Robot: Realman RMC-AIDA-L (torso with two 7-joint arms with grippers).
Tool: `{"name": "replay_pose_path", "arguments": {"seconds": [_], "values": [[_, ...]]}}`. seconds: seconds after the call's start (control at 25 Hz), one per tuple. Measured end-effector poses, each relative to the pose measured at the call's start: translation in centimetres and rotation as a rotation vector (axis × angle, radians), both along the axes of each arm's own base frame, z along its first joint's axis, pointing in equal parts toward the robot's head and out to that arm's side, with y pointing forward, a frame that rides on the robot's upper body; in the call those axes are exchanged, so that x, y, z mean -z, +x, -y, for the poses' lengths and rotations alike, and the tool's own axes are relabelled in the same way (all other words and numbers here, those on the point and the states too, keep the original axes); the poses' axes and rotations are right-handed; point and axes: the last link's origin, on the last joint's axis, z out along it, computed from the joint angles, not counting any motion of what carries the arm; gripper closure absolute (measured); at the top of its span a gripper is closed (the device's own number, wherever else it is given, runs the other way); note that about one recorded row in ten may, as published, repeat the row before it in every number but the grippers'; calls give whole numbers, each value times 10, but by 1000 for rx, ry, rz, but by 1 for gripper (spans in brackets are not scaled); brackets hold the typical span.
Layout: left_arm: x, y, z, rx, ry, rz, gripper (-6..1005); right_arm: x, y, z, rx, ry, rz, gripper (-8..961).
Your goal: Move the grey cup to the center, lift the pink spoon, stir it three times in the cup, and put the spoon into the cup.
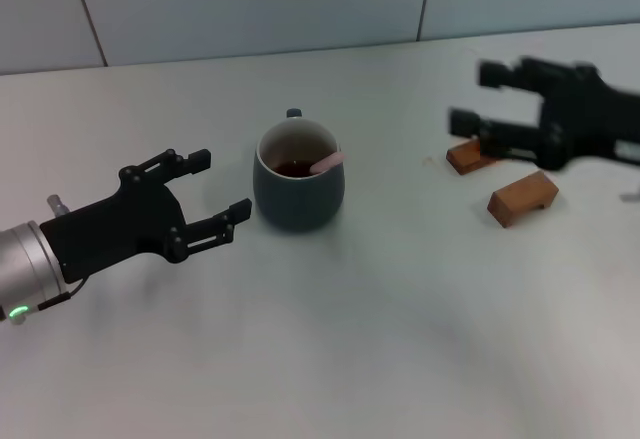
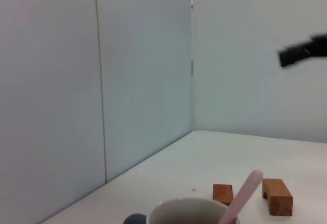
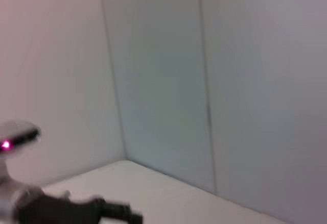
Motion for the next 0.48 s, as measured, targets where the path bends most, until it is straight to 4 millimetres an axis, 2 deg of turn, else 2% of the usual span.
{"name": "replay_pose_path", "arguments": {"seconds": [0.12, 0.24, 0.48], "values": [[6, 1, 0, -12, -11, -2, 180, 19, 45, 15, 53, 19, -17, 212], [7, 1, 0, -14, -14, -2, 180, 26, 53, 16, 62, 16, -15, 212], [9, 3, 1, -16, -23, 6, 180, 30, 55, 17, 70, -3, -10, 212]]}}
